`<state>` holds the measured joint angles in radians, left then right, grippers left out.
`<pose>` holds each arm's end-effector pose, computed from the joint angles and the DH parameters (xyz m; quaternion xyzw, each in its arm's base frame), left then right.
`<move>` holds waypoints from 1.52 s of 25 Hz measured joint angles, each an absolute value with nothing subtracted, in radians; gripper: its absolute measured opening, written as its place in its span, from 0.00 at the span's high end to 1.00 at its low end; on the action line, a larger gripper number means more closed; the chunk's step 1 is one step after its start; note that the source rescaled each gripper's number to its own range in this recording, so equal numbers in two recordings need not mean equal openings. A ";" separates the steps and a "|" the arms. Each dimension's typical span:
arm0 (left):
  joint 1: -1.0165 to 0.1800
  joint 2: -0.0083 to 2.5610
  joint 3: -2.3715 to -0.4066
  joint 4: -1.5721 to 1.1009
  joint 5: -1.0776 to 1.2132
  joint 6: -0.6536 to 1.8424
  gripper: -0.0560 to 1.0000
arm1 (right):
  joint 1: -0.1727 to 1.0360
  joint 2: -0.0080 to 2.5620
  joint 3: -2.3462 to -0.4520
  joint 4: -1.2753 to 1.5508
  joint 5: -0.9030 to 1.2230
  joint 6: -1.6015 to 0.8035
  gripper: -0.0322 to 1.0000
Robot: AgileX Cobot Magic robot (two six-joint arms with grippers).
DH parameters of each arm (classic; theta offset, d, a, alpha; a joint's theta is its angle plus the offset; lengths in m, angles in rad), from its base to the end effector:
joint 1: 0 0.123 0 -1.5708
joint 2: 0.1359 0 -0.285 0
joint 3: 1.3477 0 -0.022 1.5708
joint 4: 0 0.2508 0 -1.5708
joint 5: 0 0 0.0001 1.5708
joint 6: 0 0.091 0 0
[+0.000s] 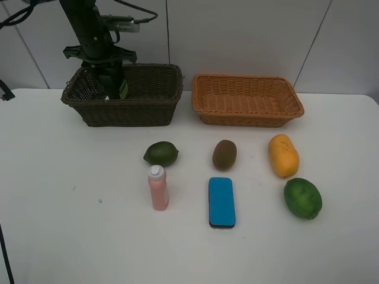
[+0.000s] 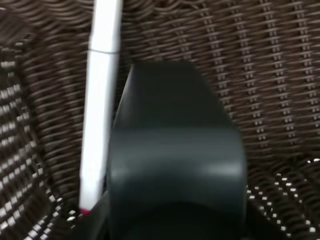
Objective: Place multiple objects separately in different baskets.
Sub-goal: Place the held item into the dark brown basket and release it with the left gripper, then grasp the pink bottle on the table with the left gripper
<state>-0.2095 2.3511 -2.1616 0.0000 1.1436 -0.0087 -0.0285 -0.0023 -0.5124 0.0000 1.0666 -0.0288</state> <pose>0.4957 -0.1054 0.2065 0.0989 0.9819 -0.0176 0.1608 -0.0069 0.0002 0.2802 -0.0001 0.8509 -0.0151 0.5251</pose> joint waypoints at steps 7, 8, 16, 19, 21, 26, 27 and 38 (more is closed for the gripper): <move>-0.210 2.355 -2.167 0.000 1.138 -0.009 0.37 | -0.029 -0.002 -0.512 0.000 1.066 -0.029 0.00; -0.210 2.355 -2.169 0.000 1.139 -0.009 0.28 | -0.029 -0.002 -0.512 0.000 1.066 -0.029 0.00; -0.210 2.355 -2.171 0.000 1.165 0.025 0.15 | -0.029 -0.002 -0.512 0.000 1.066 -0.029 0.00; -0.210 2.355 -2.171 0.000 1.173 0.034 0.15 | -0.029 -0.002 -0.512 0.000 1.066 -0.029 0.00; -0.210 2.351 -2.171 -0.009 1.183 0.042 0.14 | -0.029 -0.002 -0.512 0.000 1.066 -0.029 0.00; -0.211 2.289 -2.171 -0.046 1.198 0.048 0.14 | -0.029 -0.002 -0.512 0.000 1.066 -0.029 0.00; -0.212 2.272 -2.172 -0.051 1.198 0.048 0.14 | -0.029 -0.002 -0.512 0.000 1.066 -0.029 0.00; -0.340 2.024 -2.001 -0.069 1.199 0.041 0.14 | -0.029 -0.002 -0.512 0.000 1.066 -0.029 0.00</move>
